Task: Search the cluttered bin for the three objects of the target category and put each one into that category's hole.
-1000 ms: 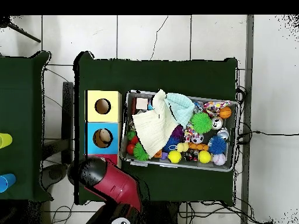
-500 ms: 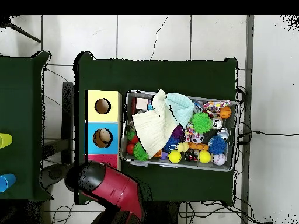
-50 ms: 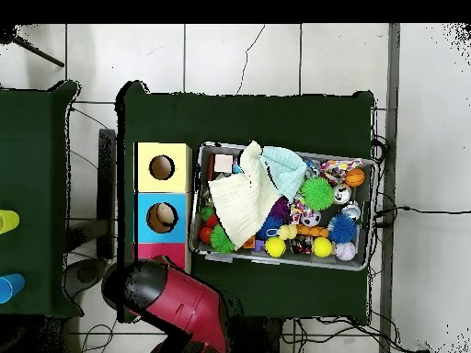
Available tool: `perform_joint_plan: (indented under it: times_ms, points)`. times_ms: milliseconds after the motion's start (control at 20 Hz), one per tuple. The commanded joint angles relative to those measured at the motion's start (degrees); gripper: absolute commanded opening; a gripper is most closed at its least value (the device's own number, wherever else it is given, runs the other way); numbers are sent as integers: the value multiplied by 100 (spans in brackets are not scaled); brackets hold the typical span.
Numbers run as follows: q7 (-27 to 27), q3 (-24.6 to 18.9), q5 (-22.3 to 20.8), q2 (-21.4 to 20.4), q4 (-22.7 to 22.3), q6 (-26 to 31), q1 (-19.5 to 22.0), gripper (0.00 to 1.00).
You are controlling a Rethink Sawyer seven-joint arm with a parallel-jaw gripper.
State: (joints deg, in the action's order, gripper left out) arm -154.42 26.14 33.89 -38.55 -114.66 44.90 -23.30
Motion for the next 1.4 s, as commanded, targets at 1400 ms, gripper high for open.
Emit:
perform_joint_plan:
  times_ms: [1400]
  points:
    - [-1003, -513, 81, 333, 569, -203, 257, 0]
